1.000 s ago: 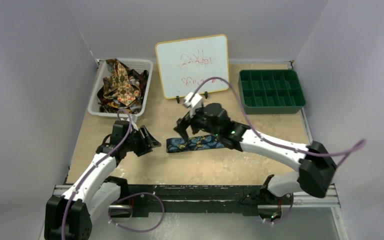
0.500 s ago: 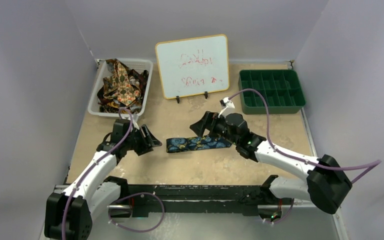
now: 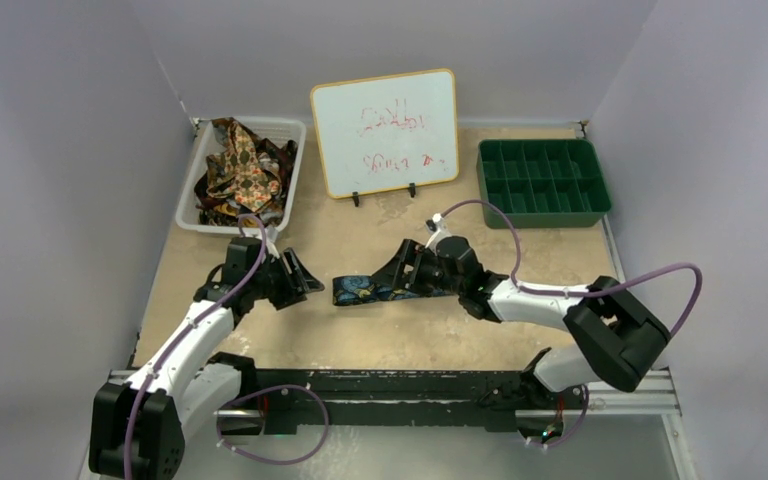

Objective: Roll the ties
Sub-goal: Roll the tie at the center of the board.

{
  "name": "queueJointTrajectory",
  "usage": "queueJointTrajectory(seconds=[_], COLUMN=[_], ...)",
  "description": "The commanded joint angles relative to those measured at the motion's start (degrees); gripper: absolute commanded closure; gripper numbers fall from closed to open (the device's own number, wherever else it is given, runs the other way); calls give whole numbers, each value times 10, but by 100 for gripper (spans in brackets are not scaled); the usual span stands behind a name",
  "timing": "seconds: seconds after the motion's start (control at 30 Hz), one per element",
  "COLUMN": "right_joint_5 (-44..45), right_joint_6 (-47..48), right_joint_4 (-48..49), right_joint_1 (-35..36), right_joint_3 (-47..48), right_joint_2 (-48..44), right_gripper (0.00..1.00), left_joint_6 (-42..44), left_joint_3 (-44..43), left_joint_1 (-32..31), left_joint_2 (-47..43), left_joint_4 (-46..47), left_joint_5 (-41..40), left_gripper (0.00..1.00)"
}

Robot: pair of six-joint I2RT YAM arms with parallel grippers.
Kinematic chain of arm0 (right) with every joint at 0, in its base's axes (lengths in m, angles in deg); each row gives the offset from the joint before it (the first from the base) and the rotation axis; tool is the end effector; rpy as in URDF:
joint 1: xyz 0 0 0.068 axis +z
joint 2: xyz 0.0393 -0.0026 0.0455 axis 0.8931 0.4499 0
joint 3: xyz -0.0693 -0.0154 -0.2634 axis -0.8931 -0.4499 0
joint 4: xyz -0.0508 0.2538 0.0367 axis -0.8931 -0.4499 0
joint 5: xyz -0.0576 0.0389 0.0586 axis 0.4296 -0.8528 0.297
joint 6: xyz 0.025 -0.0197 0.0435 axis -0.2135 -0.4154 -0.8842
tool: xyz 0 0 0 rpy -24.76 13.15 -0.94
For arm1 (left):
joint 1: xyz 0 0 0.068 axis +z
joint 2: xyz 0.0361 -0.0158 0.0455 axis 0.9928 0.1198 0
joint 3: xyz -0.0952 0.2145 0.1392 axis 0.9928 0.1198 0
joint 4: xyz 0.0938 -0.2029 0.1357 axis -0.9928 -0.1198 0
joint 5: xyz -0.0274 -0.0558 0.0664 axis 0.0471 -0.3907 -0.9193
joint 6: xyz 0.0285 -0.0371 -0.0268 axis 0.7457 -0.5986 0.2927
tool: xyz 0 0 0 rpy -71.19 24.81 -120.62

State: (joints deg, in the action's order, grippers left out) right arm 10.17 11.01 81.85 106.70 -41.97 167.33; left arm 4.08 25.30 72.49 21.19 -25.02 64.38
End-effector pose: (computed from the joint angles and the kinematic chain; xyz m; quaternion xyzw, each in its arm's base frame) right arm 0.1990 0.1986 0.1827 0.0413 0.8167 0.4939 0.2956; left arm 0.1716 -0.0459 0.1837 -0.1964 0.8982 -0.3214 0.2268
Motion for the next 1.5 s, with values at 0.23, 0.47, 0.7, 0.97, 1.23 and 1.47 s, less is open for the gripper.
queueJointTrajectory(seconds=[0.23,0.47,0.7,0.97,1.23,1.47], right_joint_5=[-46,-43,-28,-23,-29,-44], right_joint_6=[-22,-20,-23,-19,-15,-9], right_joint_4=[13,-40,-56,-67,-83,-87], right_joint_1=[4,12,10,2,-9,-18], right_joint_3=[53,82,99,115,121,125], right_joint_2=[38,87,110,135,148,174], right_gripper=[34,44,51,62,68,66], left_joint_6=[17,20,18,26,44,47], left_joint_3=[-22,-19,-16,-14,-9,10], left_joint_1=[3,3,3,3,3,3], left_joint_2=[-4,4,15,23,46,68], left_joint_4=[24,32,49,63,94,162], left_joint_5=[20,35,57,79,117,137], left_gripper=[46,46,46,46,46,46])
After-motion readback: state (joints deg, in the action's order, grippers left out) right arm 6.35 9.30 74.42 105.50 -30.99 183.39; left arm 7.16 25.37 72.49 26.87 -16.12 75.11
